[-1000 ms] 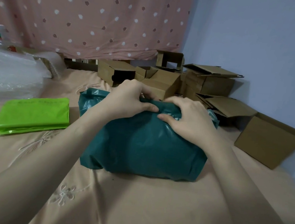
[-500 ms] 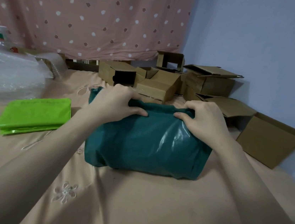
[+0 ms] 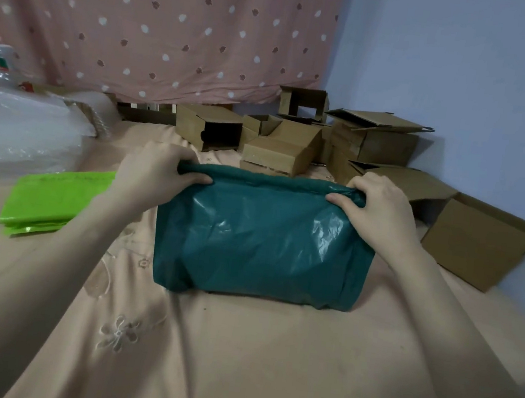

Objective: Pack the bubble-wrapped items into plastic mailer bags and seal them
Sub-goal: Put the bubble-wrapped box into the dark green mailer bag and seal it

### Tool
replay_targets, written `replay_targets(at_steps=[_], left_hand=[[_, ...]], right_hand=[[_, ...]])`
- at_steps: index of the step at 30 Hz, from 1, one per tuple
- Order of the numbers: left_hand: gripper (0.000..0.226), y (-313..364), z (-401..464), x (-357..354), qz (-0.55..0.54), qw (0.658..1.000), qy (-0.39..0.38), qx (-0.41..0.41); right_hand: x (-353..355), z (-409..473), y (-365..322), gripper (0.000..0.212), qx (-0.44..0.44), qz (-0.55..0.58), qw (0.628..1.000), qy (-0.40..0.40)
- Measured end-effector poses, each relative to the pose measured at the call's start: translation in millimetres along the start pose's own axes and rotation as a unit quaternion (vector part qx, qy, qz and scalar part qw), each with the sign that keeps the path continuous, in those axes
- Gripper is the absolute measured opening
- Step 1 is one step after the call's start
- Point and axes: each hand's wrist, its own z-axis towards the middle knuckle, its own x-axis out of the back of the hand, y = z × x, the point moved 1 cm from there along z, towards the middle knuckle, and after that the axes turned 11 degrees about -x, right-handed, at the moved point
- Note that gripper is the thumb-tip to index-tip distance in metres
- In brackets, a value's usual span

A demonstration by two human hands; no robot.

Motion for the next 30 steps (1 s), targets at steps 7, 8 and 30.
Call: replay_targets(at_steps=[7,8,30], left_hand=[[0.036,-3,-13,-14,-0.187,0.973,0.076,0.115],[0.037,-1,-17,-16,-0.257,0.952,0.077,0.145],[0.033,8,-51,-75,-0.502,0.798,0.046,0.330]], right_hand=[[-2,-4,10,0.019,-0.068,0.111,0.991,0.025],[-4,-4,10,0.021,-0.077,0.117,0.990,0.024],[-79,-53,7,0.050,-0.332,0.423,0.835,-0.120]])
